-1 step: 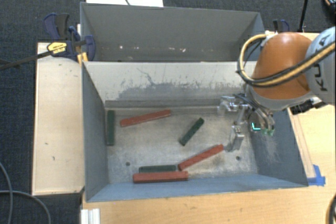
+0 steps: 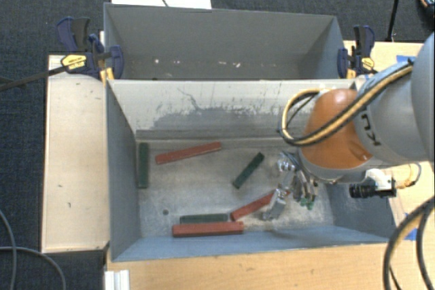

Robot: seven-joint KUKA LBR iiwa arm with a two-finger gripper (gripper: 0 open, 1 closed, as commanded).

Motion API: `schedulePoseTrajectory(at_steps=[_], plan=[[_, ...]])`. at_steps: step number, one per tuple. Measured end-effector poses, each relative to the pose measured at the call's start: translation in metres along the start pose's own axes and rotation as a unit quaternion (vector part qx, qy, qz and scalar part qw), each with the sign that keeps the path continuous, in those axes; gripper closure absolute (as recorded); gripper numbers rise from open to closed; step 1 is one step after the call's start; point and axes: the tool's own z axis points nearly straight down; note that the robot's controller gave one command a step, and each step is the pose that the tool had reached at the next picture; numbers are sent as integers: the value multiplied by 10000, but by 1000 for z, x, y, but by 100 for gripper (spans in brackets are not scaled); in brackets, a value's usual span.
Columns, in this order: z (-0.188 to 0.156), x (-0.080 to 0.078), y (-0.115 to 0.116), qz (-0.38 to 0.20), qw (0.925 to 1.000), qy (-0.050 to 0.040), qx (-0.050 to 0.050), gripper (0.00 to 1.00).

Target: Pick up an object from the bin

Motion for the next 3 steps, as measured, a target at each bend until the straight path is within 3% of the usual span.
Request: schedulePoseTrajectory(at_steps=[1,2,3], plan=[[-1,20,23,-95,10000,10,-2,0],[-1,19,22,-98,10000,5,0,100],[-111,5,70,126,9999,-58,-34,100]])
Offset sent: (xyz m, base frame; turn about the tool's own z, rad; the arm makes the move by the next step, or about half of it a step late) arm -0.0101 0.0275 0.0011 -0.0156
